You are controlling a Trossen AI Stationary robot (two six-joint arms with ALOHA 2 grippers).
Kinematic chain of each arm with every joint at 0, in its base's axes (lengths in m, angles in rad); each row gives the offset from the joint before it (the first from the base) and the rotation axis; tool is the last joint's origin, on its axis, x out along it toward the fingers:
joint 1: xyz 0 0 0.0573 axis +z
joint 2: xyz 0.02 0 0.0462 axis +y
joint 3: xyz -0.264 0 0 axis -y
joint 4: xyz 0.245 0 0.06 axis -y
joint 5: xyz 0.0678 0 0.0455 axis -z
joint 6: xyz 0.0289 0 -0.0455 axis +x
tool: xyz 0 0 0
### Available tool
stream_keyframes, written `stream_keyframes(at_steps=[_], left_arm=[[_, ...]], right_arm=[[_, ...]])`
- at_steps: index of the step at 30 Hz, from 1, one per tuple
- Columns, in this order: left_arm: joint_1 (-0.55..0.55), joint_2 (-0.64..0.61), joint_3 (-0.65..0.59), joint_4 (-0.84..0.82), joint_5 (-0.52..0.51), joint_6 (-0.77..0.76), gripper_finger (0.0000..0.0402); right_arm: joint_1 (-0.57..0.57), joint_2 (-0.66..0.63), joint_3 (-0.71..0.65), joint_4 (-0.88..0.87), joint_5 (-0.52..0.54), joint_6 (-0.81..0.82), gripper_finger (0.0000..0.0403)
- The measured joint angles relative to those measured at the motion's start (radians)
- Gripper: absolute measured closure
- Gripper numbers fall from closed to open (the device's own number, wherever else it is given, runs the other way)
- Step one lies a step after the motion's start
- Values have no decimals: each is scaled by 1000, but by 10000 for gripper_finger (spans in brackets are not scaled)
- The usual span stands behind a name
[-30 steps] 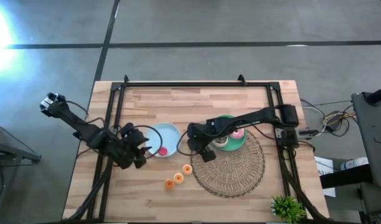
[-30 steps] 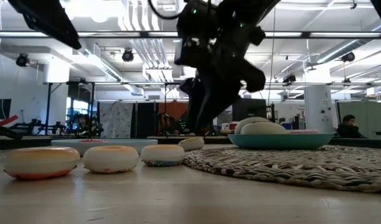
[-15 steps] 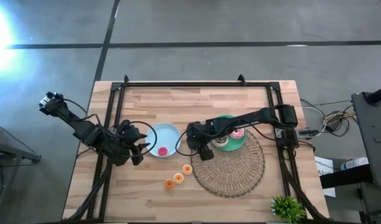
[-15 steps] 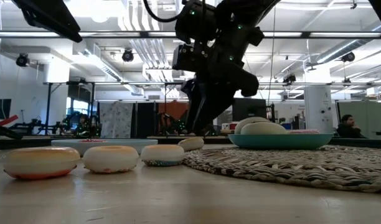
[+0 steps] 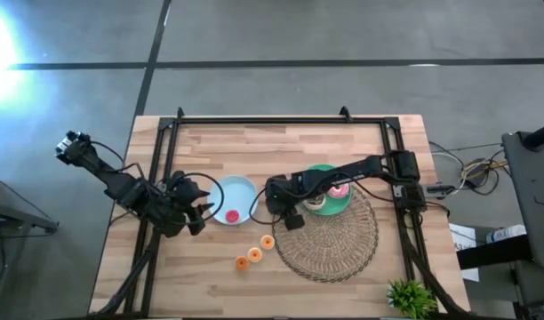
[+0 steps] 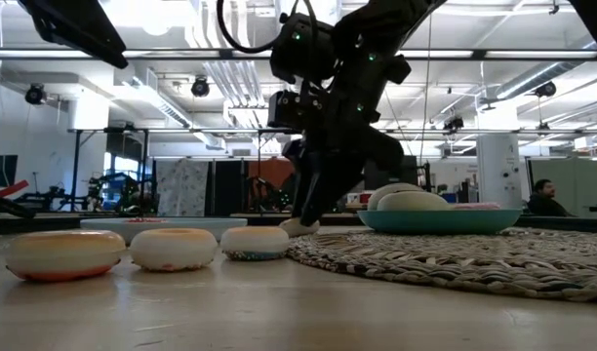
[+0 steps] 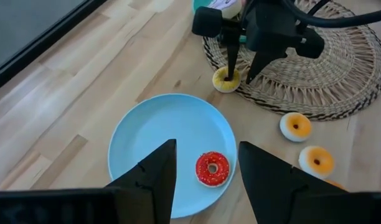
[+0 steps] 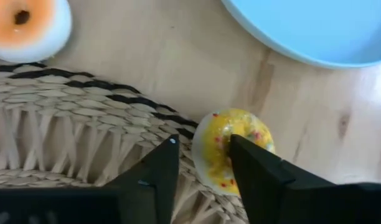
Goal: Pick & Place donuts
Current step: Put the yellow doughnut on the blue plate
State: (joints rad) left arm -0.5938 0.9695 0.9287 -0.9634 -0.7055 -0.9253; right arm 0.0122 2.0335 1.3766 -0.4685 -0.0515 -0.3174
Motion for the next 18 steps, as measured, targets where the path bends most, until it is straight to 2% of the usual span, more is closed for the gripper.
stream_keyframes(at_steps=[7,11,18], left_arm=[[0,0,0,-5,-18,-2,255],[0,0,0,-6,-19,-4,255],[-14,-10,11,-8,-19,-27,255]], right_arm=[[-19,0,-10,0,21,1,348],[-22,-1,-9,-6,37,-4,380],[-21,-54,113,13,20,-47,390]])
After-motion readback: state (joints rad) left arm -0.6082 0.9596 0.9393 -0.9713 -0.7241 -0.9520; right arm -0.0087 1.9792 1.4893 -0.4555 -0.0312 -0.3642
